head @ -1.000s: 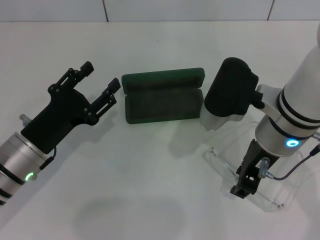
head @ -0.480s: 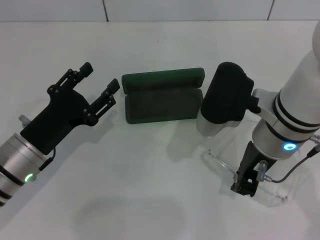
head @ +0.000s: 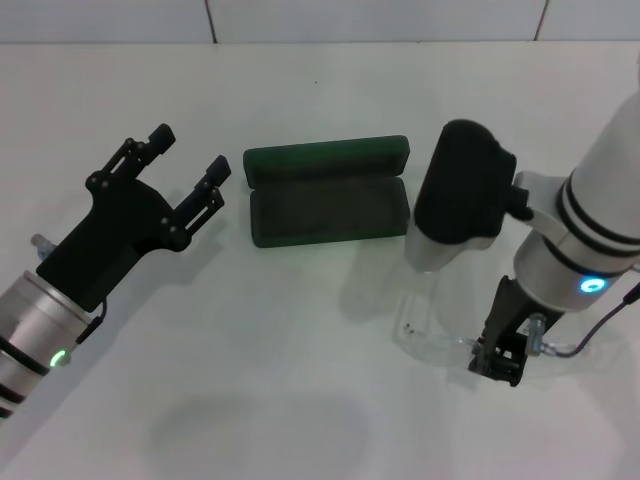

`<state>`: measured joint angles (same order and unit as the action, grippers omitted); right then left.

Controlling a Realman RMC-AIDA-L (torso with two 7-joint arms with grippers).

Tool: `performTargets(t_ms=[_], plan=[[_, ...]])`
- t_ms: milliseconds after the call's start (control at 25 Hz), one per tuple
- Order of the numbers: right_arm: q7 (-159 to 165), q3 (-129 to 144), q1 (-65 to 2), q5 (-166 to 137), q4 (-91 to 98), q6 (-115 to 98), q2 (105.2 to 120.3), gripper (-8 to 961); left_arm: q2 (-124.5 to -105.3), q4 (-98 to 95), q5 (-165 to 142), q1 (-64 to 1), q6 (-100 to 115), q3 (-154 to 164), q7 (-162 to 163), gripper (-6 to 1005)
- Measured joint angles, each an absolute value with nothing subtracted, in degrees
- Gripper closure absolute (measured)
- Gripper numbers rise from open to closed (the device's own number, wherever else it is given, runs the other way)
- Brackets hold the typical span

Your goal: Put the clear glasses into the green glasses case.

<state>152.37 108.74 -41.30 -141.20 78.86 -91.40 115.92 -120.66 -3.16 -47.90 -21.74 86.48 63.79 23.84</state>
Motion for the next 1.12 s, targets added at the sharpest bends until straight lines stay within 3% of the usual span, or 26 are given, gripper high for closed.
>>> performTargets(t_ms=[640,1120], plan=[[124.5,80.2,-31.3,-125.4,81.4,-94.2,115.96,828,-120.76,3.2,-36.3,-21.8,86.3,64.2,20.8,268],[62.7,69.2,-28.0,-95.2,49.4,-90.1,115.61,829,-119.88,-5.6,-48.7,-18.5,98.1,68.2,36.4,269]])
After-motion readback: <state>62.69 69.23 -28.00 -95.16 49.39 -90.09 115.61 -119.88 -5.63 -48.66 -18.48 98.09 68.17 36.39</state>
